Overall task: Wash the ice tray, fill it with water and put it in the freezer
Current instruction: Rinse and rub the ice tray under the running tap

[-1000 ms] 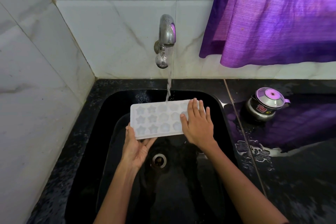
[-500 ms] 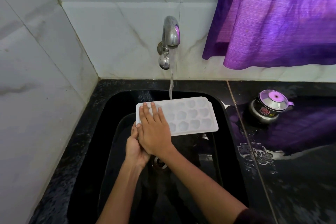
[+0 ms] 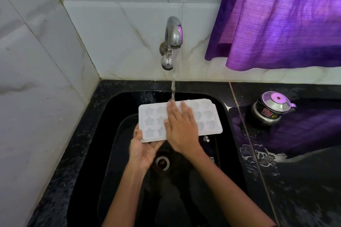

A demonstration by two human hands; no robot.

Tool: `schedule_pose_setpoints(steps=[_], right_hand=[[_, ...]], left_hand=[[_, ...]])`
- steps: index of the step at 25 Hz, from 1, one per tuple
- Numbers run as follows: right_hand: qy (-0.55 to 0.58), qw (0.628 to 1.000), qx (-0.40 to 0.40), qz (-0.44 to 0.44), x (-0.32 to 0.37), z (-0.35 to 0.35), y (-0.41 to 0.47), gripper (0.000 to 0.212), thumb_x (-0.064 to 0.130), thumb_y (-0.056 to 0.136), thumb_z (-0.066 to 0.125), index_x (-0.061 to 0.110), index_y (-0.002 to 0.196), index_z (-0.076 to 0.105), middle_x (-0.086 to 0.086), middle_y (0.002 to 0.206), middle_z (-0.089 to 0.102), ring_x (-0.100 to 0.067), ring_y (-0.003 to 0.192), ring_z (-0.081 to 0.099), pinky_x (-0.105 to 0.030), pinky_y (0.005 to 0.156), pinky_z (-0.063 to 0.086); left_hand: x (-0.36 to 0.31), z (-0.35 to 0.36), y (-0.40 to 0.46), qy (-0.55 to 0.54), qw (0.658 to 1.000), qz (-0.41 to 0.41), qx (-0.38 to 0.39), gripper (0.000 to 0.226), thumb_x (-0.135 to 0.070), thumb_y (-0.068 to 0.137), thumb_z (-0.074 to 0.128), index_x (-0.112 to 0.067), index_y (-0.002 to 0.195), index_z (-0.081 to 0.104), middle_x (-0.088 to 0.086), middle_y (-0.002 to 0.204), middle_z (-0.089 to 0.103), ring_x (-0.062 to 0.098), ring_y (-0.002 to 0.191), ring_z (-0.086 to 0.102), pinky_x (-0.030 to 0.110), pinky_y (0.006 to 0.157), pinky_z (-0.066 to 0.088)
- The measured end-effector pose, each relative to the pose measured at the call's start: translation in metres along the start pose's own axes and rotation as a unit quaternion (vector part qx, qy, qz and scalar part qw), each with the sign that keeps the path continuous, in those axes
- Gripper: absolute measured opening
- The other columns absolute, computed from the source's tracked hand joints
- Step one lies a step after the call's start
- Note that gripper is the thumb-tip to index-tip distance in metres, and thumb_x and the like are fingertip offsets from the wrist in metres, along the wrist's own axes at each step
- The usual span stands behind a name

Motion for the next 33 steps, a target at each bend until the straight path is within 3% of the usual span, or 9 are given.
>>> schedule_pose_setpoints(steps=[4, 7, 12, 16, 21, 24, 28, 33], right_hand=[[0.012, 0.994, 0.016, 0.109, -0.048, -0.007, 0.001, 0.058, 0.038, 0.101, 0.018, 0.014, 0.152, 0.004, -0.003, 0.161, 0.000, -0.022, 0.148, -0.008, -0.038, 0.117, -0.012], [0.017, 0.992, 0.000, 0.122, -0.043, -0.005, -0.002, 0.059, 0.037, 0.101, 0.019, 0.009, 0.151, 0.003, -0.008, 0.161, 0.000, -0.023, 0.148, -0.008, -0.036, 0.118, -0.012], [0.050, 0.999, 0.011, 0.011, 0.029, 0.010, -0.004, 0.059, 0.038, 0.101, 0.015, 0.011, 0.151, -0.001, -0.008, 0.160, -0.006, -0.024, 0.145, -0.017, -0.035, 0.115, -0.017], [0.018, 0.998, 0.014, -0.061, 0.067, 0.018, 0.000, 0.057, 0.033, 0.100, 0.017, 0.010, 0.151, 0.006, -0.008, 0.161, 0.003, -0.024, 0.148, -0.009, -0.036, 0.114, -0.019], [-0.015, 0.995, 0.033, -0.092, 0.054, 0.017, -0.001, 0.056, 0.037, 0.100, 0.017, 0.017, 0.152, 0.006, -0.001, 0.161, 0.004, -0.023, 0.148, -0.008, -0.039, 0.114, -0.018], [-0.006, 0.999, 0.020, -0.032, 0.023, 0.012, -0.003, 0.057, 0.042, 0.100, 0.015, 0.020, 0.152, 0.005, 0.001, 0.161, 0.002, -0.023, 0.148, -0.009, -0.039, 0.114, -0.016], [-0.002, 0.997, 0.029, 0.066, -0.034, 0.003, -0.005, 0.060, 0.046, 0.100, 0.017, 0.021, 0.152, 0.003, 0.001, 0.161, -0.002, -0.022, 0.147, -0.011, -0.036, 0.114, -0.017], [-0.009, 0.993, -0.012, 0.116, -0.050, 0.000, -0.010, 0.058, 0.044, 0.100, 0.017, 0.022, 0.152, 0.001, -0.001, 0.161, -0.002, -0.019, 0.147, -0.012, -0.038, 0.113, -0.019]], left_hand=[[-0.017, -0.011, 0.000, 0.017, 0.999, 0.025, -0.026, 0.023, -0.023, 0.099, 0.041, -0.025, 0.114, 0.058, 0.012, 0.108, 0.069, 0.035, 0.095, 0.068, 0.054, 0.072, 0.057], [-0.017, -0.015, -0.001, 0.024, 0.999, 0.025, -0.038, 0.027, -0.025, 0.100, 0.039, -0.025, 0.120, 0.057, 0.012, 0.112, 0.068, 0.035, 0.099, 0.066, 0.053, 0.072, 0.058], [-0.003, -0.002, -0.001, 0.051, 0.998, 0.012, -0.024, 0.036, -0.025, 0.103, 0.030, -0.020, 0.130, 0.052, 0.010, 0.113, 0.066, 0.027, 0.094, 0.066, 0.040, 0.067, 0.060], [-0.001, 0.001, -0.002, 0.014, 1.000, 0.014, -0.016, 0.039, -0.027, 0.103, 0.028, -0.020, 0.132, 0.054, 0.008, 0.119, 0.066, 0.022, 0.099, 0.067, 0.033, 0.067, 0.059], [-0.002, -0.008, -0.004, -0.019, 0.999, 0.005, -0.027, 0.037, -0.024, 0.103, 0.030, -0.019, 0.133, 0.051, 0.011, 0.111, 0.067, 0.025, 0.087, 0.070, 0.041, 0.061, 0.061], [-0.004, -0.014, -0.003, -0.034, 0.998, 0.013, -0.041, 0.035, -0.021, 0.102, 0.032, -0.017, 0.132, 0.049, 0.014, 0.108, 0.066, 0.029, 0.081, 0.072, 0.043, 0.056, 0.060], [-0.018, -0.026, -0.002, -0.011, 0.998, 0.032, -0.057, 0.031, -0.022, 0.102, 0.035, -0.022, 0.126, 0.054, 0.014, 0.116, 0.065, 0.037, 0.101, 0.064, 0.052, 0.067, 0.059], [-0.013, -0.016, 0.000, 0.009, 0.999, 0.022, -0.029, 0.032, -0.022, 0.102, 0.034, -0.022, 0.128, 0.053, 0.015, 0.119, 0.064, 0.037, 0.104, 0.064, 0.050, 0.068, 0.060]])
Point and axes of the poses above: each hand's wrist, its own y-axis towards the middle knuckle, its own z-axis out of the palm, x = y × z, the point moved 3 cm from there along y, towards the middle knuckle
